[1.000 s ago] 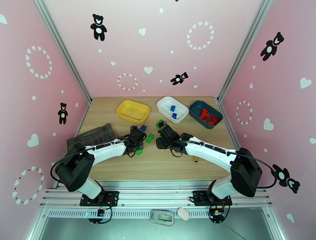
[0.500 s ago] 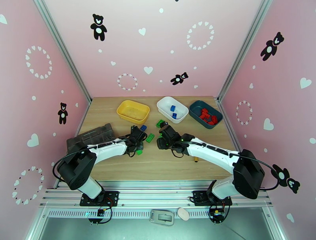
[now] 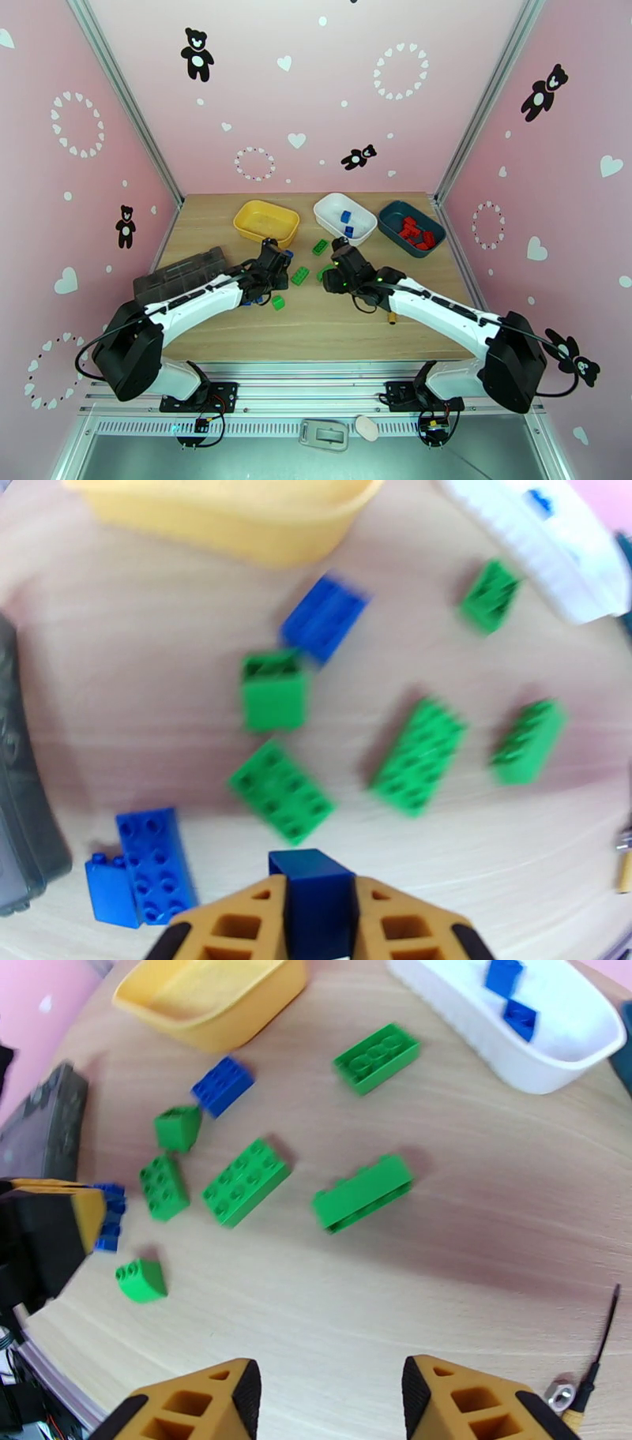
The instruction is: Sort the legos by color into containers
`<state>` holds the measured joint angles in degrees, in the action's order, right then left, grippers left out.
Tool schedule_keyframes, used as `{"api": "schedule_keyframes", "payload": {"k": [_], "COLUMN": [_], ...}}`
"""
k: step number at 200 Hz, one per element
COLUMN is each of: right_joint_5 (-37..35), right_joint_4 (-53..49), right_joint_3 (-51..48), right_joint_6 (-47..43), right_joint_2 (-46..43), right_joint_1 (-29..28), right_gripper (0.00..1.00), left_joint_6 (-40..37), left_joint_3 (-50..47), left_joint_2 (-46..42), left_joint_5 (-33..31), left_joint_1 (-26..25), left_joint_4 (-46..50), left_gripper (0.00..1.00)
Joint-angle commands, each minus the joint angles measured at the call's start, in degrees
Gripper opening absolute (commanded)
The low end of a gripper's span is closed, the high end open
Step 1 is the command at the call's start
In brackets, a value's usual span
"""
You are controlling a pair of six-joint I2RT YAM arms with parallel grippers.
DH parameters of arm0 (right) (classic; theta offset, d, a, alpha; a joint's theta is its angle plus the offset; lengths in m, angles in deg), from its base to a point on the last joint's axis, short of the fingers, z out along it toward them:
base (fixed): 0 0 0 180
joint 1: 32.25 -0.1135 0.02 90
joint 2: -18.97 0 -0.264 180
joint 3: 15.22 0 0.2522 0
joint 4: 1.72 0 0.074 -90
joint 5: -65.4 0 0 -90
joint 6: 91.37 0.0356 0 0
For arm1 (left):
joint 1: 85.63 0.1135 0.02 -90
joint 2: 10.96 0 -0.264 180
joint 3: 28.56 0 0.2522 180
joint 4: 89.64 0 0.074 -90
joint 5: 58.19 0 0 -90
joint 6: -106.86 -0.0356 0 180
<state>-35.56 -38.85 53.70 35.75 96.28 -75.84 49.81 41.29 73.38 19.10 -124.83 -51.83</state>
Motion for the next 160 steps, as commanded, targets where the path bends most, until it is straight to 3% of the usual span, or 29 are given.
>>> {"api": "schedule_keyframes", "payload": {"k": [1, 38, 85, 160], "right_joint_5": [0.37, 1.50, 1.57, 1.53], "right_joint_4": [-0.29, -1.18, -3.88, -8.12], "right_joint_3": [-1.40, -3.49, -5.79, -7.26], "right_joint_6": [0.35, 0.25, 0.11, 0.45], "right_joint_2": [-3.70, -8.78, -15.90, -23.39], "right_joint_1": [1.42, 5.84, 11.24, 14.53], "right_gripper": [0.53, 0.54, 0.55, 0.57], "left_joint_6": [-2.22, -1.45, 0.86, 6.01], "left_joint_3": [3.94, 10.78, 26.61, 54.13], "left_joint_2": [-0.32, 3.90, 17.72, 41.36], "left_joint_5": [5.89, 14.68, 23.65, 26.44], "left_joint_1": [-0.15, 0.08, 0.10, 3.04], "left_joint_4": [0.19, -5.44, -12.48, -17.47], "left_gripper": [0.25, 0.26, 0.25, 0.26]}}
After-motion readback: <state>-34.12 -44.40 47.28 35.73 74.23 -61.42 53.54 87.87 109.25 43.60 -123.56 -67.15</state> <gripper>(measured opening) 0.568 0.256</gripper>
